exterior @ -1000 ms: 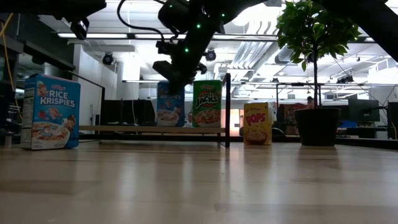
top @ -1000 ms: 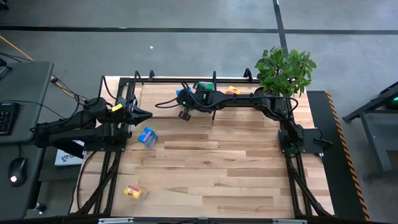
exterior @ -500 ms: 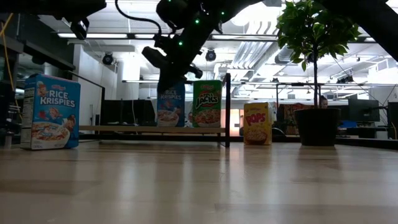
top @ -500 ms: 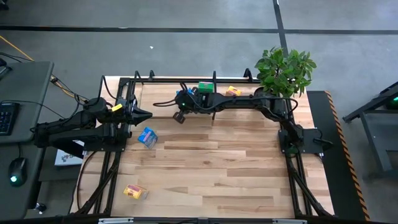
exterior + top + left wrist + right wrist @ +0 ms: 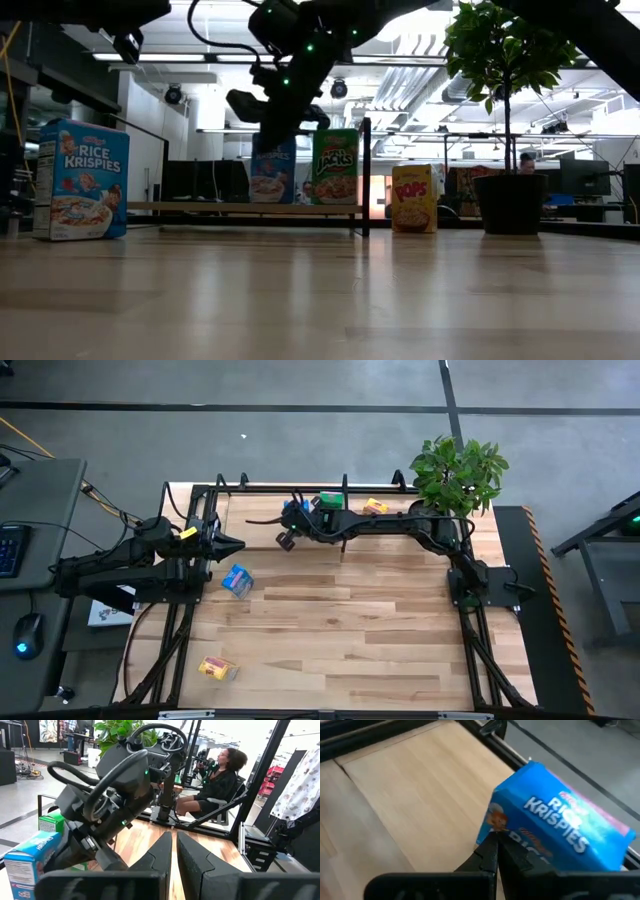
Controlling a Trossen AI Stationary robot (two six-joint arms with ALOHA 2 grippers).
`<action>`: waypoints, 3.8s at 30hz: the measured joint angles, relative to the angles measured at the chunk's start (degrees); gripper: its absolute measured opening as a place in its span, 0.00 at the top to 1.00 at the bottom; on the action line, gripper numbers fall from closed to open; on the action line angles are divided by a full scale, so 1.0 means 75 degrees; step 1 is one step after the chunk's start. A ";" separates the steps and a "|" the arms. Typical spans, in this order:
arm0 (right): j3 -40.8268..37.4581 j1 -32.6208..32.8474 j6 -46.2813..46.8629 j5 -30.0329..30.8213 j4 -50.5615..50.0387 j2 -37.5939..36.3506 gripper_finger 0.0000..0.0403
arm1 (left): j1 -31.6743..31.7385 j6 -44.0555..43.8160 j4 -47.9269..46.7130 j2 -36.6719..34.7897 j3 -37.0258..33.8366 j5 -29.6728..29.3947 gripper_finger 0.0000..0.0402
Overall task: Stack cereal on shelf
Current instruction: Put the right blue cereal box on the shelf, then put the blue cereal box aligned with the other blue cereal box on the shelf
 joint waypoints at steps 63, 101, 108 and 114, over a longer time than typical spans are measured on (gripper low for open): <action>-0.9539 0.3016 0.0281 0.0076 0.7177 -0.6065 1.00 | -0.0501 0.0351 0.0095 0.2080 0.0912 0.0871 0.23; -0.9533 0.3019 0.0141 -0.0064 0.6801 -0.6053 1.00 | -0.2897 -0.6034 -0.7625 0.5361 0.2843 -0.2537 0.24; -0.9533 0.3019 0.0141 -0.0064 0.6798 -0.6053 1.00 | -0.3005 -0.6210 -0.6890 0.5711 0.2097 -0.2099 0.24; -0.9533 0.3019 0.0141 -0.0067 0.6795 -0.6053 1.00 | -0.3005 -0.6207 -0.6687 0.5841 0.1994 -0.2492 0.24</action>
